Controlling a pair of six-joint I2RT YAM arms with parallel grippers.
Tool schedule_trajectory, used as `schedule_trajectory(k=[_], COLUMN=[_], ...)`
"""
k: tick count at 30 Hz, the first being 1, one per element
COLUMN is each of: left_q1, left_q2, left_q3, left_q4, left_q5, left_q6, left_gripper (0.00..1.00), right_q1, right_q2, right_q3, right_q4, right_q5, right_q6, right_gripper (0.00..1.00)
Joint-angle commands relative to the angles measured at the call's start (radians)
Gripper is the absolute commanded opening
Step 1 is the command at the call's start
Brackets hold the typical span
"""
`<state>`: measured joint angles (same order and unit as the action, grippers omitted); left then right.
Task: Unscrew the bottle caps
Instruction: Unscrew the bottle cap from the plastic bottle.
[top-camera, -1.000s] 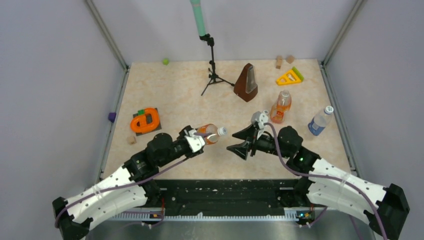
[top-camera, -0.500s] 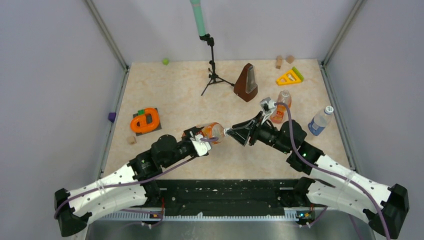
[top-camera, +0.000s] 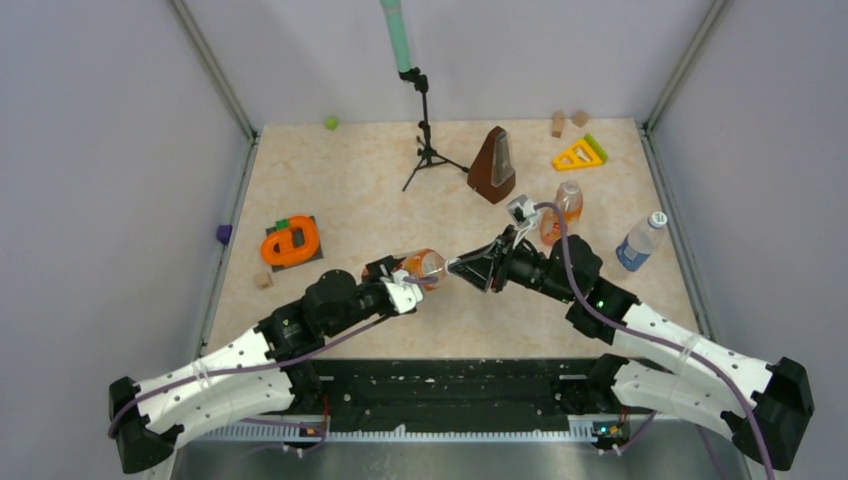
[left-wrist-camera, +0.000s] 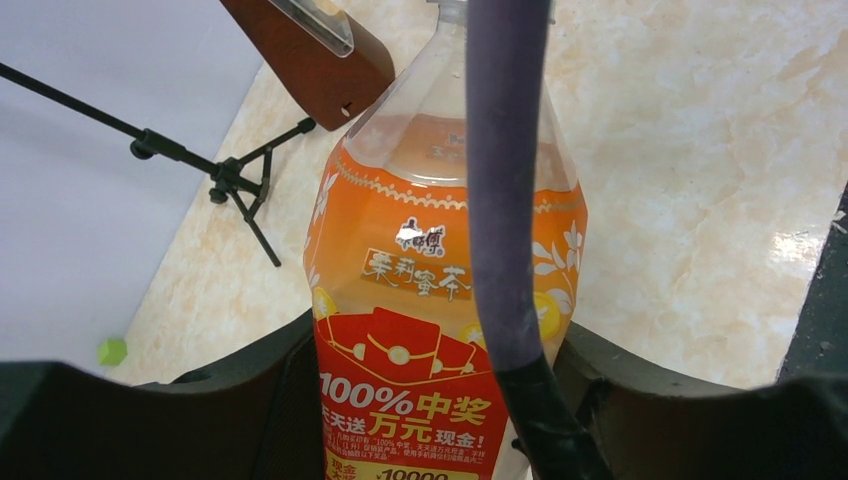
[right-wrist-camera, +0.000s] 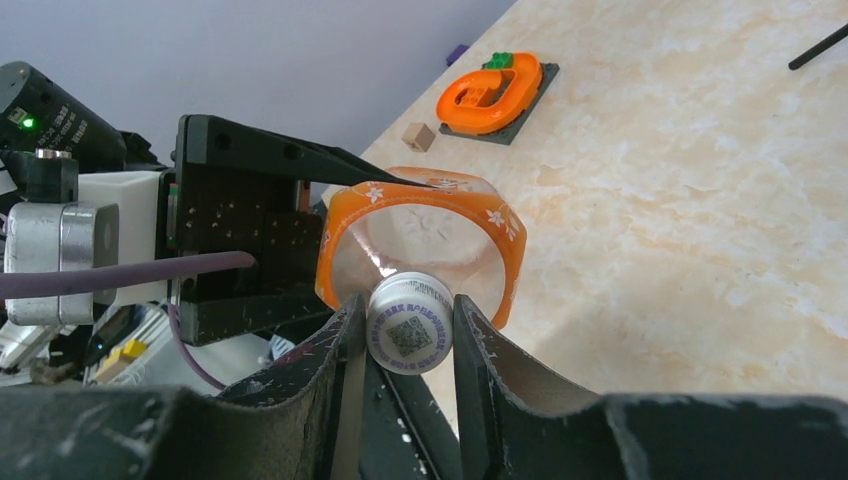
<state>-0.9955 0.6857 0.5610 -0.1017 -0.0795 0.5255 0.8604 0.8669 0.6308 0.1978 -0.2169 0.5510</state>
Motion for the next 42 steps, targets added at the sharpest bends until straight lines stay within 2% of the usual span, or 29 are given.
schedule_trajectory(k=[1, 3, 8, 12, 15, 17, 22, 27, 31, 33, 34, 35, 36, 38, 42], left_q1=[-0.010, -0.010, -0.008, 0.029, 0.084, 0.113, 0.130, 0.133, 0.133, 0.133, 0.133, 0.133, 0.133, 0.133, 0.130], left_q2=[0.005, 0.014, 0.059, 0.055, 0.035, 0.020, 0.007, 0.031, 0.030, 0.017, 0.009, 0.001, -0.009, -0.025, -0.033], left_q3=[0.040, 0.072, 0.143, 0.186, 0.210, 0.220, 0.227, 0.258, 0.260, 0.245, 0.225, 0.200, 0.167, 0.101, 0.059], left_q4=[0.038, -0.013, -0.122, -0.172, -0.199, -0.210, -0.204, -0.249, -0.254, -0.236, -0.218, -0.187, -0.147, -0.065, -0.005], left_q5=[-0.357, -0.331, -0.254, -0.067, 0.101, 0.165, 0.243, 0.303, 0.302, 0.262, 0.211, 0.138, 0.049, -0.085, -0.185], left_q6=[-0.005, -0.068, -0.186, -0.231, -0.259, -0.269, -0.284, -0.284, -0.279, -0.268, -0.262, -0.256, -0.243, -0.196, -0.154], left_gripper=[0.00, 0.00, 0.00, 0.00, 0.00, 0.00, 0.00, 0.00, 0.00, 0.00, 0.00, 0.00, 0.00, 0.00, 0.00], right_q1=[0.005, 0.007, 0.006, 0.006, 0.007, 0.006, 0.007, 0.006, 0.007, 0.007, 0.006, 0.007, 0.006, 0.006, 0.006], right_q2=[0.022, 0.017, -0.004, -0.018, -0.031, -0.043, -0.069, -0.038, -0.002, 0.002, -0.006, -0.016, -0.033, -0.068, -0.147], right_q3=[0.040, 0.037, 0.012, 0.002, 0.024, 0.023, -0.016, 0.001, 0.030, 0.033, 0.028, 0.022, 0.016, 0.007, -0.038], right_q4=[-0.007, -0.028, -0.108, -0.169, -0.259, -0.284, -0.219, -0.243, -0.255, -0.232, -0.185, -0.145, -0.096, -0.045, 0.007], right_q5=[-0.119, -0.146, -0.270, -0.429, -0.472, -0.487, -0.525, -0.568, -0.582, -0.563, -0.523, -0.456, -0.356, -0.177, -0.096], right_q6=[-0.059, -0.104, -0.335, -0.553, -0.710, -0.810, -0.953, -1.079, -1.087, -1.032, -0.971, -0.888, -0.812, -0.717, -0.619], right_gripper=[0.08, 0.01, 0.00, 0.00, 0.00, 0.00, 0.00, 0.00, 0.00, 0.17, 0.35, 0.69, 0.94, 0.99, 0.99])
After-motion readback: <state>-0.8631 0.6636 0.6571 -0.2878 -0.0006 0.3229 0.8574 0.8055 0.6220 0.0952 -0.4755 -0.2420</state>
